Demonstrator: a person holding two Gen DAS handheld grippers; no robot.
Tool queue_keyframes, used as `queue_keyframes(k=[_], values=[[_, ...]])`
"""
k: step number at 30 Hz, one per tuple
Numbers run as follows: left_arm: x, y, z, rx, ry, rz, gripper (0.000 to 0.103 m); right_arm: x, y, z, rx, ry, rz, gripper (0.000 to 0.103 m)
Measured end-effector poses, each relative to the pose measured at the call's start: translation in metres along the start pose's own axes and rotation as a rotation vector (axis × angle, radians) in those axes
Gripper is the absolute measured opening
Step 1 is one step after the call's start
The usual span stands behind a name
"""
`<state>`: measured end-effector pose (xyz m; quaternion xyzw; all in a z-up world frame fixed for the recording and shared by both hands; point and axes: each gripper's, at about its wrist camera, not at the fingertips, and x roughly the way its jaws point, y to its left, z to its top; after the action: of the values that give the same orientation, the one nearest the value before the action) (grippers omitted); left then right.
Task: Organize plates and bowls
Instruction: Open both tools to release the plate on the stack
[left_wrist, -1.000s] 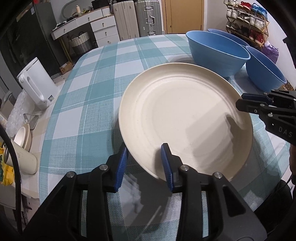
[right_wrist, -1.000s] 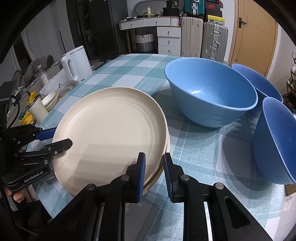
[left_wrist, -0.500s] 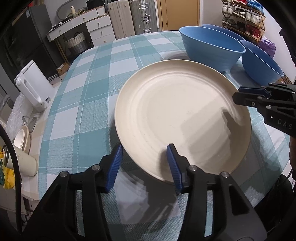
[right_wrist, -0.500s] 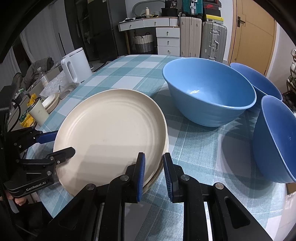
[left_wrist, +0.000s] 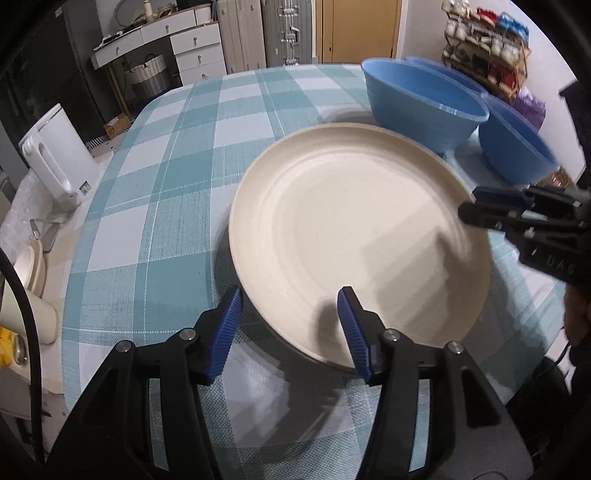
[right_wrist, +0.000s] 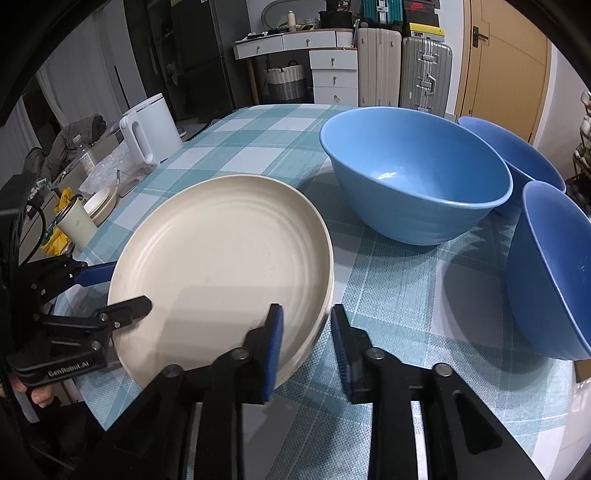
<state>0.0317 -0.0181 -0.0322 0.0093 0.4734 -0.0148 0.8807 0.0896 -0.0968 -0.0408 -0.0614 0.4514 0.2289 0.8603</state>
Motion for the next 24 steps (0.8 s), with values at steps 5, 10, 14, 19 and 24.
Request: queue_keyframes(k=[5, 10, 14, 19, 24], values=[[-0.016, 0.015, 0.005, -0.080, -0.053, -0.064, 0.079, -0.009, -0.003, 0.001, 0.021, -0.015, 0.024, 0.061], [-0.026, 0.025, 0.009, -0.125, -0.079, -0.096, 0.086, -0.025, -0.001, 0.005, 0.014, -0.054, 0.041, 0.086], [-0.035, 0.025, 0.014, -0.143, -0.097, -0.083, 0.090, -0.041, -0.004, 0.009, 0.014, -0.079, 0.018, 0.098], [-0.047, 0.018, 0.024, -0.149, -0.121, -0.101, 0.102, -0.066, -0.016, 0.014, 0.027, -0.125, 0.006, 0.102], [-0.058, 0.005, 0.041, -0.135, -0.145, -0.120, 0.102, -0.090, -0.031, 0.023, 0.041, -0.172, -0.019, 0.102]])
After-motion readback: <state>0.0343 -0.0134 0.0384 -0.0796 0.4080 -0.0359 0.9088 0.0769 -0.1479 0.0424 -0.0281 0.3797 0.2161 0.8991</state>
